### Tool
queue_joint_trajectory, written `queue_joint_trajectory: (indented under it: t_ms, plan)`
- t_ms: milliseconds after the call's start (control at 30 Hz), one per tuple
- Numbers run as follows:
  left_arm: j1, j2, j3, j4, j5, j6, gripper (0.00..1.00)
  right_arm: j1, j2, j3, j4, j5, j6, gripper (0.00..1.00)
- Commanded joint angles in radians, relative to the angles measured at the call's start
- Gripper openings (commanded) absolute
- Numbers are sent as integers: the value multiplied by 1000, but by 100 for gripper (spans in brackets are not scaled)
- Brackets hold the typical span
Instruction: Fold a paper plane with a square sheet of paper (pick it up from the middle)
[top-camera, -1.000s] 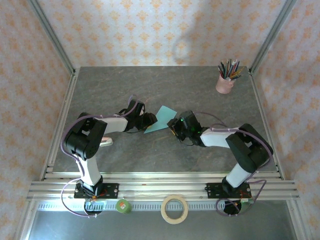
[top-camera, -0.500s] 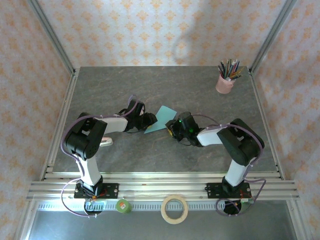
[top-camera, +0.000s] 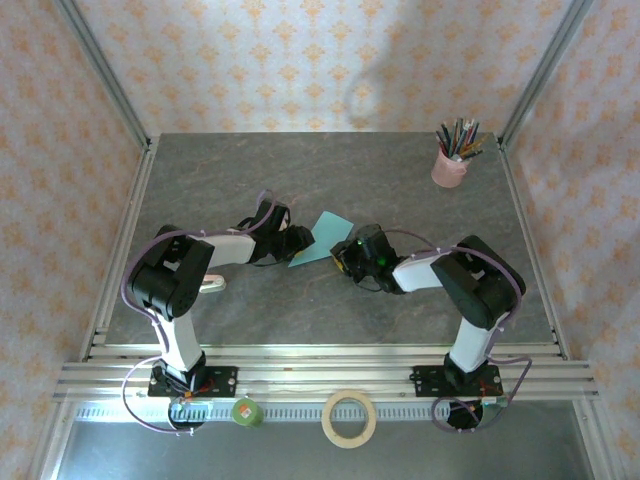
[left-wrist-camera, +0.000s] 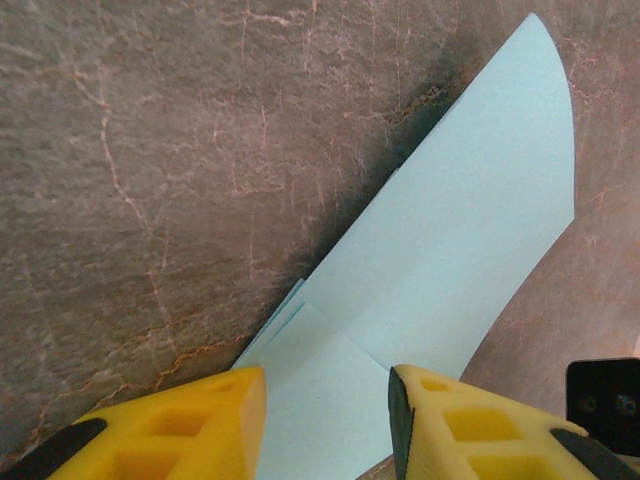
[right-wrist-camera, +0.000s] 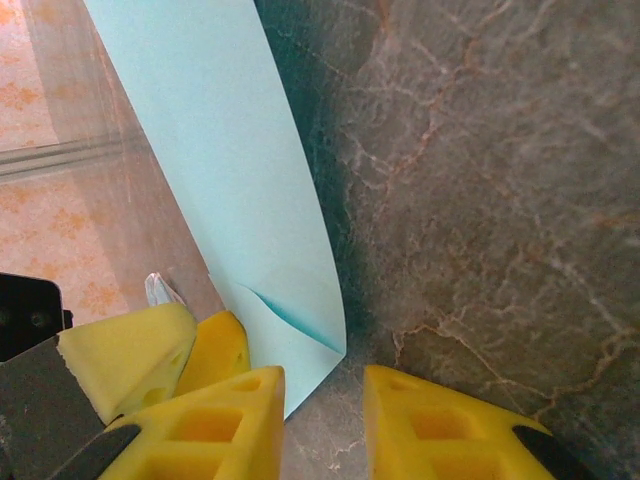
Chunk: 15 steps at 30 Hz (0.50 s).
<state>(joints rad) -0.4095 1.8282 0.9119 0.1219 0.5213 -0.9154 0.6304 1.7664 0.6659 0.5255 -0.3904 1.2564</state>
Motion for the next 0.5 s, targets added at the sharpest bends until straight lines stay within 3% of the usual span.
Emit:
queue_joint_trajectory:
  t_ms: [0,467]
  plan:
    - [8,-3,-1,-59,-11,9,42,5,16,24,31,11,-7,24]
    - [8,-24,-2,-66,-13,13,43,4,11,27,29,27,-18,19]
